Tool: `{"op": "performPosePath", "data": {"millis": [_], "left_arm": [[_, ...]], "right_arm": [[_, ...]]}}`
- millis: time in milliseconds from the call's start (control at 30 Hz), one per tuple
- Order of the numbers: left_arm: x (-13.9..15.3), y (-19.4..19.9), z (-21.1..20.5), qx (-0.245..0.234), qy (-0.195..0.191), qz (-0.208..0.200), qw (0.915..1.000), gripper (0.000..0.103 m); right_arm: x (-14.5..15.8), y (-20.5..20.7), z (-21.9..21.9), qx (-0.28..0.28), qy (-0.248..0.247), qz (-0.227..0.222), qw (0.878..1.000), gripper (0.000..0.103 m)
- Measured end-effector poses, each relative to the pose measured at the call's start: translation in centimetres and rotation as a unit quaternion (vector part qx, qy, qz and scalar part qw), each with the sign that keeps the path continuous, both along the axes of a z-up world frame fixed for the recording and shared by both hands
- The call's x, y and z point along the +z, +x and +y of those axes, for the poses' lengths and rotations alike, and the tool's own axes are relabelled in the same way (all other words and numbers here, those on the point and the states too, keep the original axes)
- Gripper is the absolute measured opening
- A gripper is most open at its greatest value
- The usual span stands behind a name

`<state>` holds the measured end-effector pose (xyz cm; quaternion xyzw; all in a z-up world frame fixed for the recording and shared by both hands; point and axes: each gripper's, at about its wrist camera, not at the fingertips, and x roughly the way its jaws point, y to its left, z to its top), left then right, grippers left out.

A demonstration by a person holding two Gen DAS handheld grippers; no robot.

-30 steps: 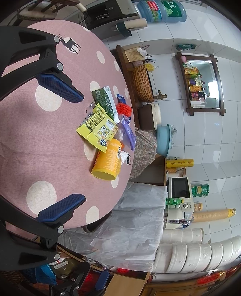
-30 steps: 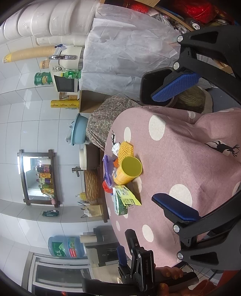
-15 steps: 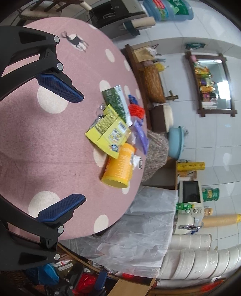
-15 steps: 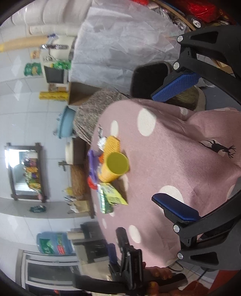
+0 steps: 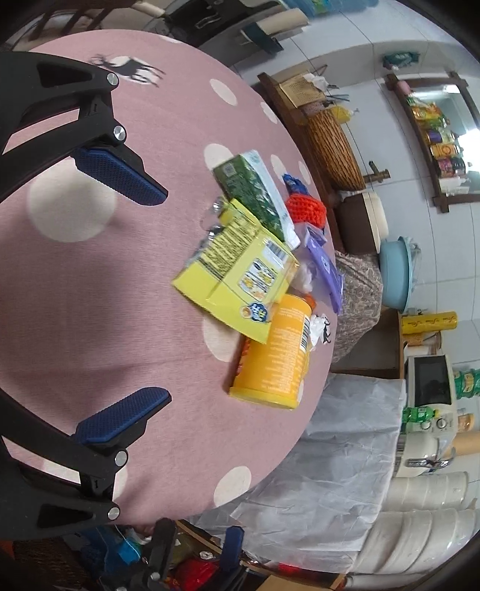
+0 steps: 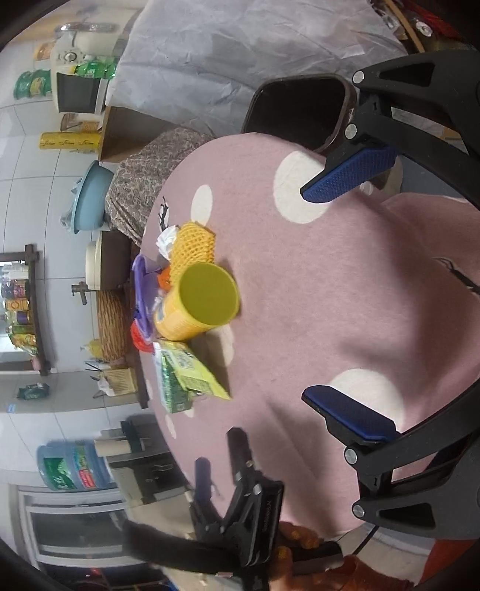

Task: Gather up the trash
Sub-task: 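Grasp the yellow snack bag with the left tool while the right tool approaches the yellow can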

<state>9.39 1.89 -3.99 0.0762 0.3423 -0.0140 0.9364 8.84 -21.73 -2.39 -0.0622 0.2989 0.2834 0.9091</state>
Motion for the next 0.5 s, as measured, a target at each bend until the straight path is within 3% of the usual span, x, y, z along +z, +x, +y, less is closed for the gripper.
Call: {"op": "performPosePath", "data": {"millis": [167,300,500], "left_arm": [[-0.1,3.9,-1.1,-0.001,0.036,0.021,0.9991,0.085],[-0.3,5.9,-2.3,0.000,0.063,0.022,0.9978,0.084],[-0.9,8.0,-3.6,0.016,0.097,0.026,0.9948,0.076]], "right_arm": [[0.0,1.2,-1.2,-0.032,0.039,0.011,0.999,0.098],[-0.7,1.7,-2.3,-0.040,0.067,0.037,0.996,0.098],[-0.5,1.3,-2.3,-0.042,0.039,0.019,0.998,0.098]]}}
